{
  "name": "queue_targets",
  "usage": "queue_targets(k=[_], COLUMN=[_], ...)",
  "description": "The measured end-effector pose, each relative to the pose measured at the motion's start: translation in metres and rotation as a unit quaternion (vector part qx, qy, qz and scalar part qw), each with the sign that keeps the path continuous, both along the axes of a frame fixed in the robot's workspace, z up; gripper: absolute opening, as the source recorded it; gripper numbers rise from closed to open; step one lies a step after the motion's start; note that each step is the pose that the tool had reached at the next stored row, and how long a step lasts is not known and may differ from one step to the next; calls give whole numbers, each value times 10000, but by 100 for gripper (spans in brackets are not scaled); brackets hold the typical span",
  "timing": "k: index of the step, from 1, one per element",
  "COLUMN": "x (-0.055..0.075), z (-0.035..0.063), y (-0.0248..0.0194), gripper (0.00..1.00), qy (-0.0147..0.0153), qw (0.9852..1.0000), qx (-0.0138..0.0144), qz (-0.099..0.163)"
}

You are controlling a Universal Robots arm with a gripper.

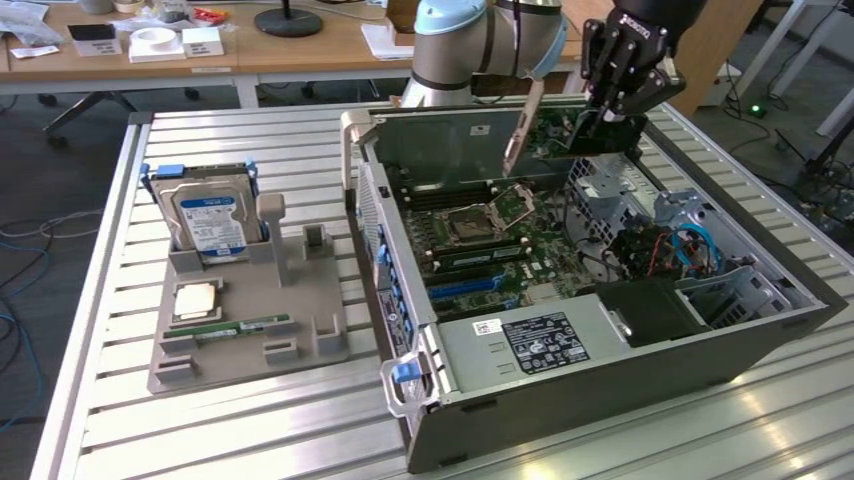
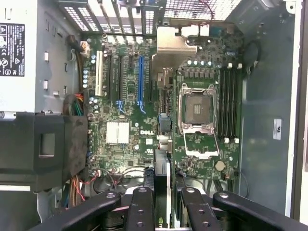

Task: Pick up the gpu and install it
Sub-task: 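Insert the gpu into the slot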

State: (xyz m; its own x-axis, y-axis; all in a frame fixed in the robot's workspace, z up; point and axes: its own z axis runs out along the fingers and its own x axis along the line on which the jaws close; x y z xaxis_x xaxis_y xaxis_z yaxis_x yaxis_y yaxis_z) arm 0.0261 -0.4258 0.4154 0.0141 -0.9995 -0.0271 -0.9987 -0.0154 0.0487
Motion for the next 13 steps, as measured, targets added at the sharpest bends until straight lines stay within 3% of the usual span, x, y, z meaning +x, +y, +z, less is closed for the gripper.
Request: queue_targets(k=[4,9,13], x=[-4,-33,-39], z=[-18,-49,-61], y=[1,0,0], gripper=[26,26,26], qy=[-11,-72,-77], qw=[10000,9999,9999], qx=[-1,0,0], qz=[67,98,100])
